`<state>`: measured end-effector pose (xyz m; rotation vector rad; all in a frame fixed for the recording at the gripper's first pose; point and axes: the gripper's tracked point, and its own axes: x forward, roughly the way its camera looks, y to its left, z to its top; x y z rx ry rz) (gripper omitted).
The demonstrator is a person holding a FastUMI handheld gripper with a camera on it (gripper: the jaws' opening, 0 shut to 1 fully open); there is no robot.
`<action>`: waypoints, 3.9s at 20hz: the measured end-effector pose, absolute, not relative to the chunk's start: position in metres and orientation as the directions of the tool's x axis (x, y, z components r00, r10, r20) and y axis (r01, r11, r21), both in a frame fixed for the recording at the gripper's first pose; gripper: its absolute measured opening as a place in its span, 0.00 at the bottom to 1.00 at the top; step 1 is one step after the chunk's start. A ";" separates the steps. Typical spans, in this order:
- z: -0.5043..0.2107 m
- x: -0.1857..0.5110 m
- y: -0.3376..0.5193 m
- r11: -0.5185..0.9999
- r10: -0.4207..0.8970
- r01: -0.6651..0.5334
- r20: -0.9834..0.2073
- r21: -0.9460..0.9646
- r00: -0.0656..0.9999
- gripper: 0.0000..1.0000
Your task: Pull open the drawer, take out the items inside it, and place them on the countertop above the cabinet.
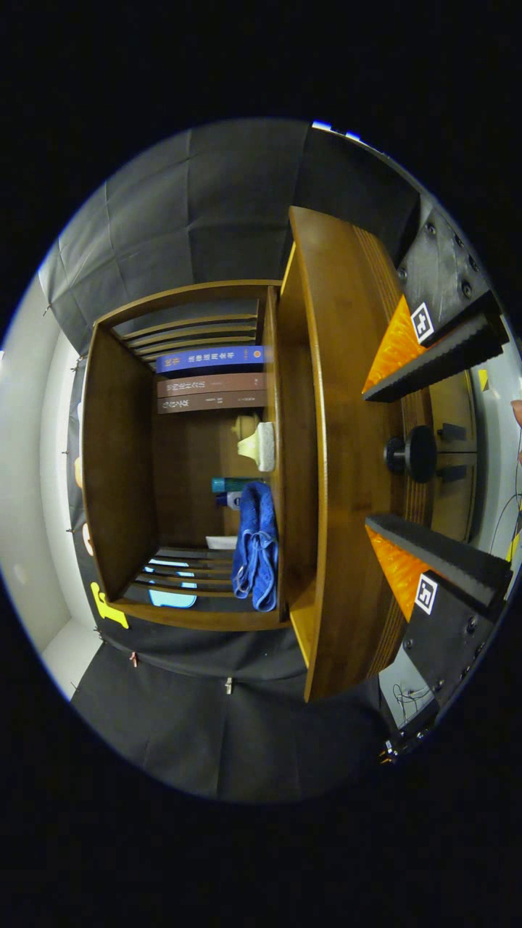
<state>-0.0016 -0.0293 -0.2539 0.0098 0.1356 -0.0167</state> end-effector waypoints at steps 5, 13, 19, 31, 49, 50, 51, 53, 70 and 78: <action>-0.265 0.008 -0.034 1.000 -0.030 0.029 -0.126 -0.010 0.992 0.99; -0.260 0.042 -0.031 0.999 -0.038 0.033 -0.167 -0.030 0.985 0.98; -0.265 0.091 -0.031 0.999 -0.042 0.037 -0.167 -0.035 0.985 0.99; -0.273 0.153 -0.033 0.997 -0.048 0.036 -0.200 -0.066 0.979 0.99; -0.180 0.111 -0.032 0.999 -0.038 0.037 -0.108 -0.008 0.993 0.98; -0.162 0.103 -0.032 0.999 -0.038 0.037 -0.096 -0.013 0.995 0.98; -0.145 0.095 -0.030 0.999 -0.035 0.034 -0.089 -0.018 0.995 0.98; -0.114 0.081 -0.024 0.999 -0.021 0.018 -0.088 -0.028 0.996 0.98; 0.037 -0.018 -0.015 1.000 -0.013 0.012 0.005 0.017 1.000 0.98; 0.038 -0.024 -0.017 1.000 -0.012 0.012 0.007 0.025 1.000 0.98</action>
